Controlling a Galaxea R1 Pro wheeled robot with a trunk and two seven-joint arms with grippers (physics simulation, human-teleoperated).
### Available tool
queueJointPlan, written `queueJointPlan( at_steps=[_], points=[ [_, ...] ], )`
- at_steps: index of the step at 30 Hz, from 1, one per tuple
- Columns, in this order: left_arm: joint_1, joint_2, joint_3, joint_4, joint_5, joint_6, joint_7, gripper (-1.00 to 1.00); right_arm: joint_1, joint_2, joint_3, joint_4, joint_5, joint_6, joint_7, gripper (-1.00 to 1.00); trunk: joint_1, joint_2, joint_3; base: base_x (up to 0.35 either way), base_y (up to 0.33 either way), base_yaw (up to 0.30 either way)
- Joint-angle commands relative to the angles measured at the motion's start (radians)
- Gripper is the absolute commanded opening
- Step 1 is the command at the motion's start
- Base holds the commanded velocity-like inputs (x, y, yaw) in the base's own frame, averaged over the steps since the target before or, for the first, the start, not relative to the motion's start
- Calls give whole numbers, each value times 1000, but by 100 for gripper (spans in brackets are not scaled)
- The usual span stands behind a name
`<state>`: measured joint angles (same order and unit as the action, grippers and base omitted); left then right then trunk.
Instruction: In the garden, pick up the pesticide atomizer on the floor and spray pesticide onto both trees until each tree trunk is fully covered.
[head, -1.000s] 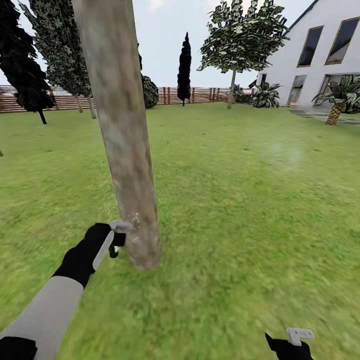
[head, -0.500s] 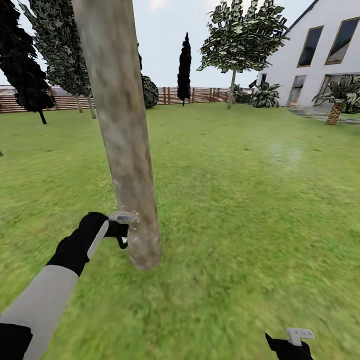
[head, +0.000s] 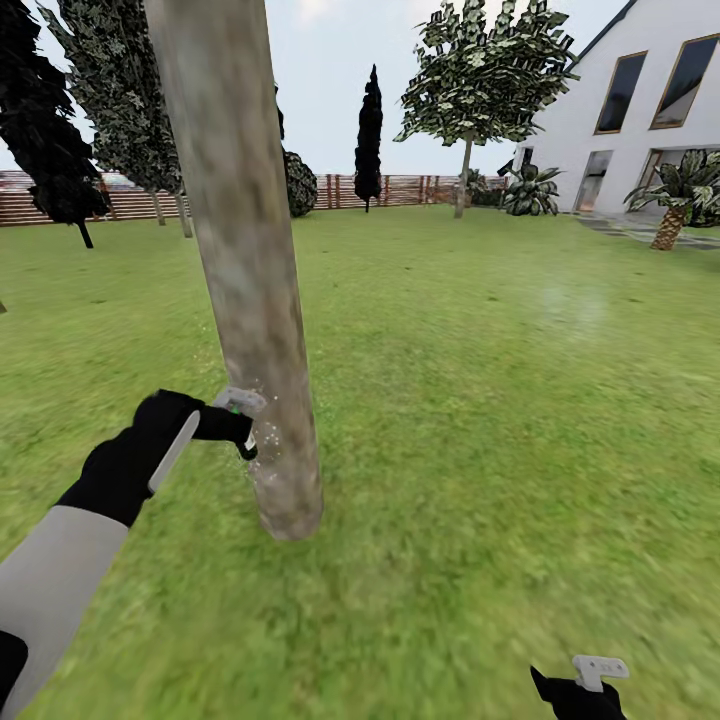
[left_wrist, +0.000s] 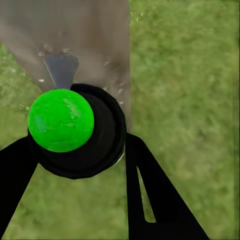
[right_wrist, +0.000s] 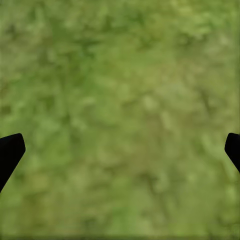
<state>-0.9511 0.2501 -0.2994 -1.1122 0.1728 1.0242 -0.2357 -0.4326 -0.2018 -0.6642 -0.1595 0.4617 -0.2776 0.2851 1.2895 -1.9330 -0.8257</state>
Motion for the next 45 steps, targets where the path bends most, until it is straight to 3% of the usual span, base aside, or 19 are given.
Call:
queueJointPlan(
  at_steps=[1,7,9,11,17,20,24,26,28,30,31,32,34,35,36,37,39,45],
  points=[
    [-1,-4,-2,-30,-3,3,-3,-100,0,0,0,0,0,0,0,100,0,0,0,0,0,0],
    [-30,27,3,-38,-8,5,-40,-100,0,0,0,0,0,0,0,100,0,0,0,0,0,0],
    [-32,71,4,-28,-9,5,-40,-100,0,0,0,0,0,0,0,100,0,0,0,0,0,0],
    [-30,92,0,-24,-10,5,-40,-100,0,0,0,0,0,0,0,100,0,0,0,0,0,0],
    [-8,97,-4,30,-16,-4,-38,-100,0,1,0,0,0,1,0,100,0,0,0,0,0,0],
    [40,96,-1,75,-18,-16,-31,-100,0,6,0,0,0,1,-1,100,0,0,0,0,0,0],
    [165,87,3,83,-19,-96,-16,-100,0,7,0,0,0,1,0,100,0,0,0,0,0,0],
    [230,76,4,83,-15,-146,50,-100,0,7,0,0,0,0,-1,100,0,0,0,0,0,0],
    [314,9,9,84,-11,-215,206,-100,0,7,0,0,0,0,-1,100,0,0,0,0,0,0],
    [364,-54,13,84,0,-258,322,-100,0,7,0,0,0,0,-1,100,0,0,0,0,0,0],
    [395,-92,14,84,27,-282,369,-100,0,7,0,0,0,0,-1,100,0,0,0,0,0,0],
    [415,-111,14,95,70,-321,387,-100,0,7,0,0,0,0,-1,100,0,0,0,0,0,0],
    [424,-120,15,197,125,-414,406,-100,0,7,0,0,0,0,-1,100,0,0,0,0,0,0],
    [425,-122,15,237,136,-452,415,-100,0,7,0,0,0,0,-1,100,0,0,0,0,0,0],
    [426,-134,15,312,151,-542,438,-100,0,7,0,0,0,0,-1,100,0,0,0,0,0,0],
    [426,-140,12,338,156,-571,459,-100,0,7,0,0,0,0,-1,100,0,0,0,0,0,0],
    [426,-156,10,350,161,-593,479,-100,0,5,-1,0,0,0,-1,100,0,0,0,0,0,0],
    [426,-170,10,347,163,-595,480,-100,0,3,-2,-1,-2,0,-1,100,0,0,0,7,-198,0]
  ],
)
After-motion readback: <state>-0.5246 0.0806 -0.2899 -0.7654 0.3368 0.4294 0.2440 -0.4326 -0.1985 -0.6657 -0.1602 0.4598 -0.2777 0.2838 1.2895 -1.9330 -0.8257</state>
